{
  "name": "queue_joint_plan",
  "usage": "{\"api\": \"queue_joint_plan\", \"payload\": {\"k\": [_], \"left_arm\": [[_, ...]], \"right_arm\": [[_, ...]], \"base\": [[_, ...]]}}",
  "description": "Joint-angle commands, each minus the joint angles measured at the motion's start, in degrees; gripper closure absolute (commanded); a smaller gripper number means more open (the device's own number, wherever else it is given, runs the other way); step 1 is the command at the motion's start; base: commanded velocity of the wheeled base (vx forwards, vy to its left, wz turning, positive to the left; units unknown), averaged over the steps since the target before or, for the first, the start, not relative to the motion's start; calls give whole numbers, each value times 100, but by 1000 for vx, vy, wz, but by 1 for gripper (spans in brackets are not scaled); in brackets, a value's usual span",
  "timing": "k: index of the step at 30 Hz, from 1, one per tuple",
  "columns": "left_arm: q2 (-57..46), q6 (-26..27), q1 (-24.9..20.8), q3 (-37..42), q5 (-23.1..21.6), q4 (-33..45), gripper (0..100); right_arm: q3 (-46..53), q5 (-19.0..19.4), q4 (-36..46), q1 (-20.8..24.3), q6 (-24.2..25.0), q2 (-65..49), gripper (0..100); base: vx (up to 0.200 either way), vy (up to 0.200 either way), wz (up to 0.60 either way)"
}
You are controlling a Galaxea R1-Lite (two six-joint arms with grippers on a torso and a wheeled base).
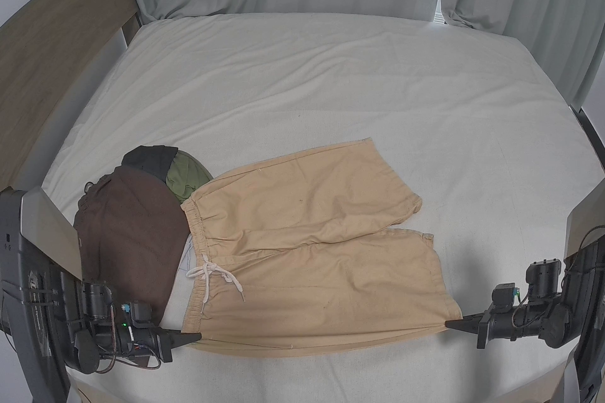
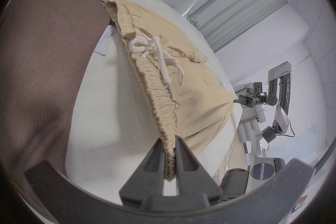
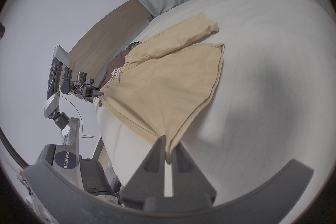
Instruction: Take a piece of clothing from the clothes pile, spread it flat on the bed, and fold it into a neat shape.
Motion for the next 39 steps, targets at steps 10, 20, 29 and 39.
{"api": "queue_joint_plan", "payload": {"k": [10, 20, 29, 39], "left_arm": [[-620, -40, 23, 22, -86, -19, 100], [-1086, -444, -47, -312, -16, -10, 100], [-893, -550, -29, -637, 20, -10, 100], [-928, -559, -12, -830, 20, -19, 100]], "right_arm": [[81, 260, -336, 32, 102, -327, 100], [55, 268, -336, 59, 111, -344, 100], [11, 268, -345, 76, 137, -327, 100], [90, 356, -380, 120, 128, -432, 100]], "base": [[0, 0, 0], [0, 0, 0], [0, 0, 0], [0, 0, 0]]}}
